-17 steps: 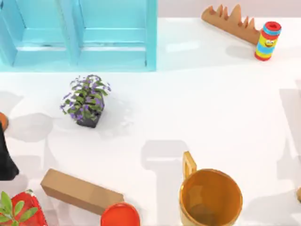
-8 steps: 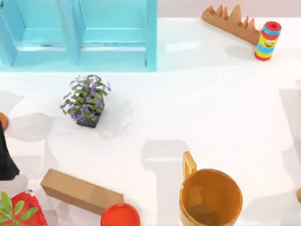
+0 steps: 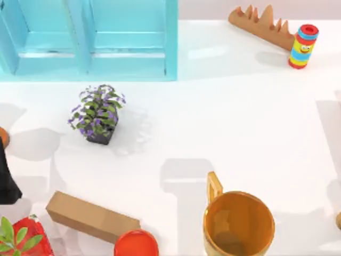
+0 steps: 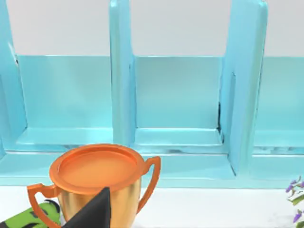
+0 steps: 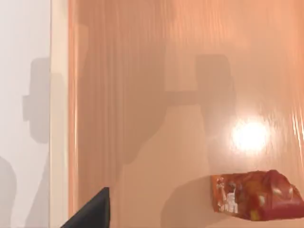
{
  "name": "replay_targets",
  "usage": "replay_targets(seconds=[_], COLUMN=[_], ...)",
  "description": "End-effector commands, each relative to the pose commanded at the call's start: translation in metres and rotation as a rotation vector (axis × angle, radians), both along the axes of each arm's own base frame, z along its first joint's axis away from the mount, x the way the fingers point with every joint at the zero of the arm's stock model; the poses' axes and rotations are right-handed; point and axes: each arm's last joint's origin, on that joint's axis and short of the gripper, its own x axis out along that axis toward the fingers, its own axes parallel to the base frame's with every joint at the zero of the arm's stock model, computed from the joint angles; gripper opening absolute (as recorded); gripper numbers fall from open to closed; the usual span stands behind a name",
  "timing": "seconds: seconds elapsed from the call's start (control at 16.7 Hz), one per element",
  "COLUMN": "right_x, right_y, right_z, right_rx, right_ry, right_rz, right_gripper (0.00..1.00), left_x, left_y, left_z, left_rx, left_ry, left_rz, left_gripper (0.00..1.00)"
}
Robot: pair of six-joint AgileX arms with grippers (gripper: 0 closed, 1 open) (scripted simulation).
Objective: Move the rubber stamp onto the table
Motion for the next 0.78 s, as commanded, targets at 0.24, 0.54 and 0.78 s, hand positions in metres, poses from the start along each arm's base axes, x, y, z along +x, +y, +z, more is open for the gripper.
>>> replay_targets(seconds=[0.24, 0.54, 0.78], right_x=[0.045, 0.075, 0.079], right_y=[-0.041, -0.079, -0.085], right_z=[-0.003, -0.019, -0.022], right_rx=[0.078, 0.178, 0.194], right_ry=[0.317, 0.548, 0.577], right_rz=[-0.011, -0.006, -0.005], right_gripper=[1.0, 1.0, 1.0], left_x=[0.0, 0.0, 0.0], left_y=[0.0, 0.0, 0.0], left_z=[0.0, 0.0, 0.0], left_rx=[0.0, 0.0, 0.0], left_ry=[0.0, 0.0, 0.0], left_rz=[0.0, 0.0, 0.0], left_gripper=[1.0, 1.0, 1.0])
